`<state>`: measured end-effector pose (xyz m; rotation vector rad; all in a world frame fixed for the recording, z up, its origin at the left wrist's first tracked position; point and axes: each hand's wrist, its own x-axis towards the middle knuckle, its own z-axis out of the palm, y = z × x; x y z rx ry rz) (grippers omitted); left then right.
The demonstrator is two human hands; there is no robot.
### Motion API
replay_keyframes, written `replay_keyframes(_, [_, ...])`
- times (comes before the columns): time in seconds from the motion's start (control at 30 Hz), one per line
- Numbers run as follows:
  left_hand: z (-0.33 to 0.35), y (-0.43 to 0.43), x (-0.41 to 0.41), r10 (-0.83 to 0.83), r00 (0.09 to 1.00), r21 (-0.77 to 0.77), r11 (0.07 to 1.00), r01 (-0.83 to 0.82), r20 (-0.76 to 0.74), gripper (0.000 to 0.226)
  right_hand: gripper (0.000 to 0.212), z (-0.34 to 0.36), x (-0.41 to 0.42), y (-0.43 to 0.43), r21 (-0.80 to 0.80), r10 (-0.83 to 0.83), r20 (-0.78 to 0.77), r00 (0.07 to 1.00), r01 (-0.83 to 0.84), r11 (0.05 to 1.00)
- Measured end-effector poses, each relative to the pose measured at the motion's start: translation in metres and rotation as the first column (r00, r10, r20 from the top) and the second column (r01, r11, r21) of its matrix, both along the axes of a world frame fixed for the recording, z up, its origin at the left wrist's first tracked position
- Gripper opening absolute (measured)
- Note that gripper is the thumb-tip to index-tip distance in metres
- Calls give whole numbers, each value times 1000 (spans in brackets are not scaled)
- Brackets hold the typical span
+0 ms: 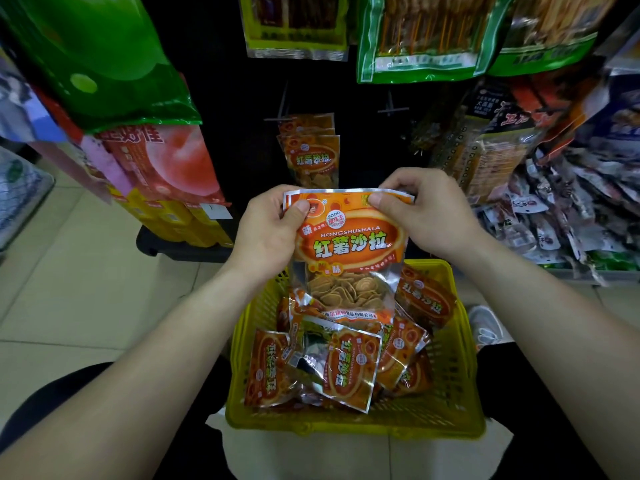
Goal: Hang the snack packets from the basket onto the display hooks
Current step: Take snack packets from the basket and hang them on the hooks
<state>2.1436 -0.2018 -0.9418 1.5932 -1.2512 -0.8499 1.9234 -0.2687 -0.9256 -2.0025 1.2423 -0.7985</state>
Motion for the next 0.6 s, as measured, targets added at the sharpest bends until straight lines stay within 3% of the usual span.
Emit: replay_keyframes(0.6, [0, -2, -1, -31, 999, 30, 999, 31, -26, 22, 22, -2, 1, -4, -5, -7, -48, 999, 7, 1000])
